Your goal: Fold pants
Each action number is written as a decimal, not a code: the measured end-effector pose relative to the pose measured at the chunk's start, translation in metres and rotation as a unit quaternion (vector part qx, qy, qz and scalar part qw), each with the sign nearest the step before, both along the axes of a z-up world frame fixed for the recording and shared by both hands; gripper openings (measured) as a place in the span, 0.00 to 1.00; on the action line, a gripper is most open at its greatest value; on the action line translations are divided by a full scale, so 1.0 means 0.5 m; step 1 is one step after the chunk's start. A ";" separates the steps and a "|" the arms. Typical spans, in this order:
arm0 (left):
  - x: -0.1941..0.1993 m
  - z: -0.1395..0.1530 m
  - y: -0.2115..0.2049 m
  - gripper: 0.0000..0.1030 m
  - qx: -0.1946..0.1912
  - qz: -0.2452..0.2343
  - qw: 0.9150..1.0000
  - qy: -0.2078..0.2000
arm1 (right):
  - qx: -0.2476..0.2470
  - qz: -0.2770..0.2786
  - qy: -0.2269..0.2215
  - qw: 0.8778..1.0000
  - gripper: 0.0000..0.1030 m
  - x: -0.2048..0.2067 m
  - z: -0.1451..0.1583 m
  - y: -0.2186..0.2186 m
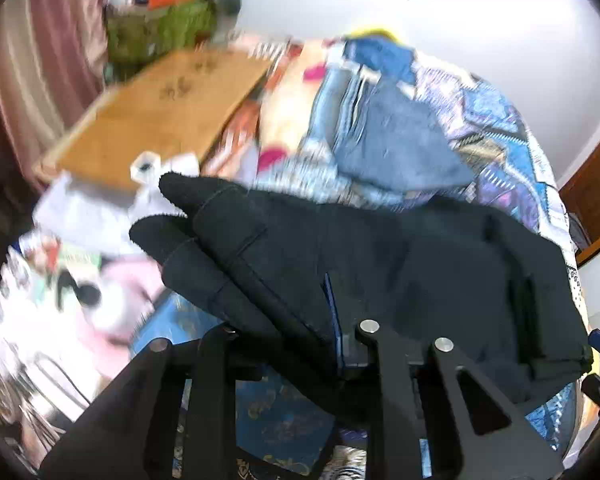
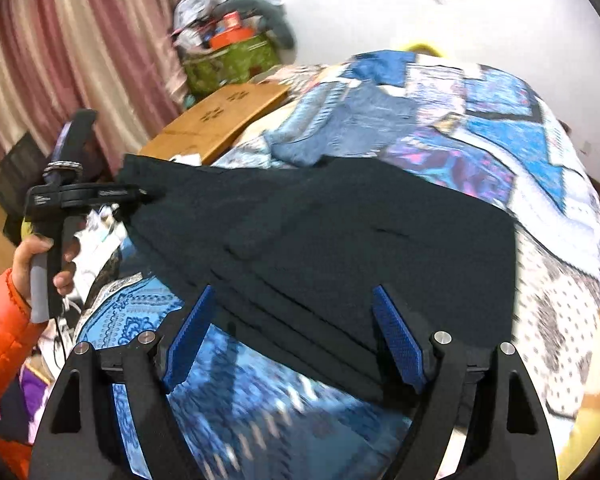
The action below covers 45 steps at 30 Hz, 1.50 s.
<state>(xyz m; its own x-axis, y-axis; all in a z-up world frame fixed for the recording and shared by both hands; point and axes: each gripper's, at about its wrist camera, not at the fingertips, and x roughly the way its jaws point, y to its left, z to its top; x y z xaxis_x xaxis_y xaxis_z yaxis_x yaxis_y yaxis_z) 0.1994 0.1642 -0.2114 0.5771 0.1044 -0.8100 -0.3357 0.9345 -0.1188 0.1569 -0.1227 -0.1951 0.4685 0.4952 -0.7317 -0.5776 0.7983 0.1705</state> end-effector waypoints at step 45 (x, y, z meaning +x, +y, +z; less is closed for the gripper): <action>0.135 0.088 -0.605 0.56 -0.065 -0.365 0.928 0.023 | 0.019 -0.135 0.046 0.990 0.78 -0.037 -0.075 -0.207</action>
<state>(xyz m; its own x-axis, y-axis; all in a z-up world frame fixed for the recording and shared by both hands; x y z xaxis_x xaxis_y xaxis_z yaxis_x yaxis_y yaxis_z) 0.2671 -0.1383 -0.1676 0.4200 -0.4014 -0.8139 0.3746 0.8936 -0.2474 0.1387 -0.2260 -0.2325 0.5199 0.3895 -0.7602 -0.3252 0.9132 0.2455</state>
